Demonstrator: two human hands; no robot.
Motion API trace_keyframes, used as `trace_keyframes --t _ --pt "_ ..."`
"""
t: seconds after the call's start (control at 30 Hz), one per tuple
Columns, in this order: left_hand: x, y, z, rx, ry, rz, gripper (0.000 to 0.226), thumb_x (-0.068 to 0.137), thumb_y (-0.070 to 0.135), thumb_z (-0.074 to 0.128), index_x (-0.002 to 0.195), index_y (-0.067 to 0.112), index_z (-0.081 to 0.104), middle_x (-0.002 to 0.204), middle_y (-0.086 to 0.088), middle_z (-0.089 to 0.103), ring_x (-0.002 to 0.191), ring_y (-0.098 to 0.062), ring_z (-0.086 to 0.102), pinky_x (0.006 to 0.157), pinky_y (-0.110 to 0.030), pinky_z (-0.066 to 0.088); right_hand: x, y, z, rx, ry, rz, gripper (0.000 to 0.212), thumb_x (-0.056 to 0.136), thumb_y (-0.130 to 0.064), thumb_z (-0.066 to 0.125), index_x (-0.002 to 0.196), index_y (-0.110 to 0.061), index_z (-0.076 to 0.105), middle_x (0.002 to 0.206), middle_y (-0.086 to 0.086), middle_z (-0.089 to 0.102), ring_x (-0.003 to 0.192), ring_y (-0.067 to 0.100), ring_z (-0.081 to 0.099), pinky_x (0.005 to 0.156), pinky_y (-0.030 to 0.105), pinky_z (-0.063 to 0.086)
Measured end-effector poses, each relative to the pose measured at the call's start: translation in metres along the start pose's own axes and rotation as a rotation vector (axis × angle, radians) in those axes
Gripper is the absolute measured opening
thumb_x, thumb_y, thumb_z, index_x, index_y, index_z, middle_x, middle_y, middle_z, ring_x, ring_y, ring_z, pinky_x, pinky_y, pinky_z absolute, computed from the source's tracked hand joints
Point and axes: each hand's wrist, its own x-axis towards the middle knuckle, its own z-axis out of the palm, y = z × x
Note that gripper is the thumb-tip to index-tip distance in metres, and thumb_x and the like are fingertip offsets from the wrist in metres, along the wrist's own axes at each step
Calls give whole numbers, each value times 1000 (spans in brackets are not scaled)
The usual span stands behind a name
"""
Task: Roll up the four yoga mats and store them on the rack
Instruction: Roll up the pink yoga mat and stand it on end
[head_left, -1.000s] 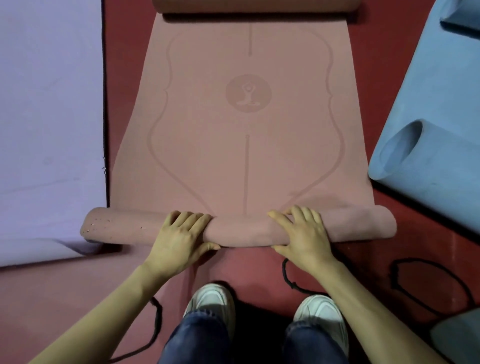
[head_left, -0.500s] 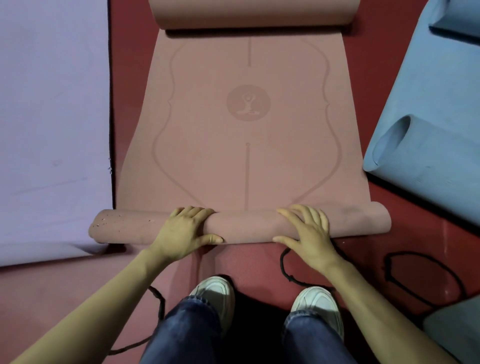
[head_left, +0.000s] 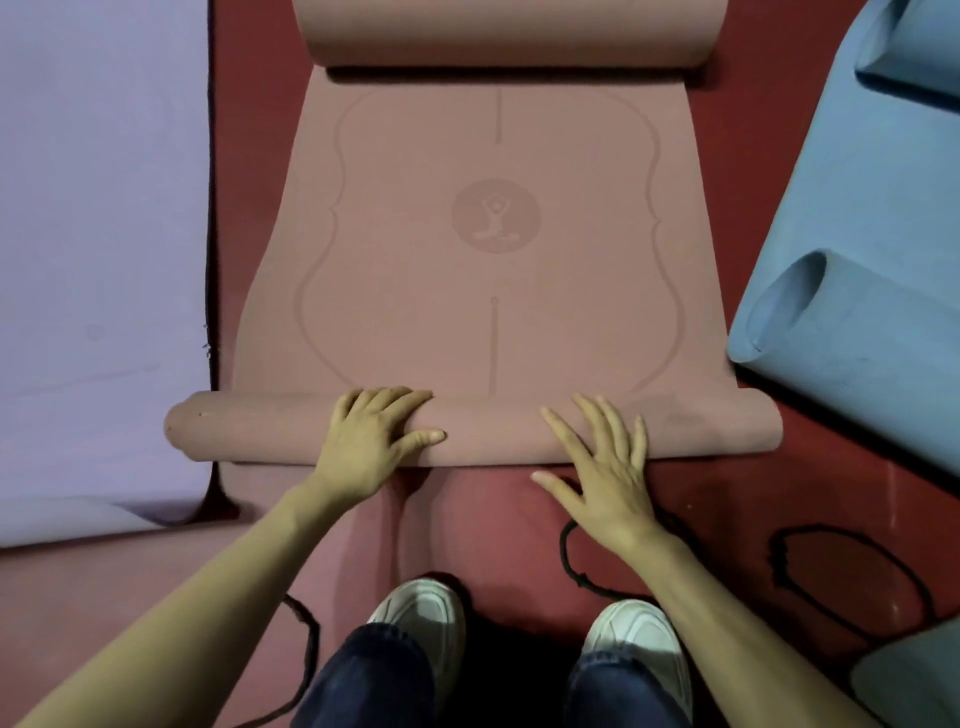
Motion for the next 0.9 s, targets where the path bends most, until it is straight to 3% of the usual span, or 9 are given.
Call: trace_keyframes --t 0.13,0.2,0.27,0.33,0.4,0.6,0.7,0.77,0.9 --pt "20 -2 -11 -34 -55 -33 109 62 92 -1 132 30 55 132 8 56 124 -14 45 104 -28 19 27 2 -7 4 -64 17 74 75 -78 29 138 -40 37 142 7 40 134 22 21 111 38 -8" --pt "26 0 -13 -23 15 10 92 78 82 5 123 25 62 125 3 60 115 -20 54 98 -30 27 43 3 -17 32 -142 44 78 71 -81 25 140 -45 33 146 1 34 138 17 15 109 34 -12" --pt "18 5 -4 30 175 77 69 96 62 18 117 18 67 117 -4 64 107 -27 60 95 -35 30 57 4 -25 71 -238 65 72 76 -79 34 141 -48 29 145 -4 30 139 13 12 109 33 -12" --pt "3 13 12 81 230 71 59 97 55 27 127 16 59 126 -6 60 118 -27 51 104 -43 24 67 5 -32 88 -297 80 64 83 -69 46 141 -47 29 143 -4 31 138 13 14 110 34 -7" --pt "-5 15 23 72 221 17 66 90 62 32 136 18 49 136 -2 54 129 -22 39 110 -47 13 73 5 -36 94 -325 84 63 85 -66 46 142 -47 28 143 -4 30 138 13 14 110 33 -5" --pt "29 7 5 -10 100 -32 85 76 83 17 135 30 48 136 9 49 129 -14 33 109 -33 6 59 1 -25 -44 -179 -7 69 81 -67 8 147 -48 12 154 0 20 141 17 7 109 37 -17" --pt "46 5 -4 -42 4 -61 89 68 81 16 137 33 44 140 12 44 132 -12 31 109 -32 4 54 2 -17 -94 -104 -63 72 84 -67 28 148 -41 8 155 7 21 141 22 4 108 40 -23" --pt "52 4 -10 -11 -20 -62 95 66 84 13 139 31 43 142 10 43 132 -13 31 110 -36 7 63 2 -22 -112 -175 -66 83 82 -68 46 149 -41 5 156 7 13 142 24 -1 109 43 -21" --pt "56 -9 -12 174 17 201 99 77 86 14 135 13 49 127 -8 55 114 -28 49 99 -50 33 93 2 -33 -126 -261 -31 98 73 -65 63 149 -41 6 154 5 15 142 24 8 114 50 -3"
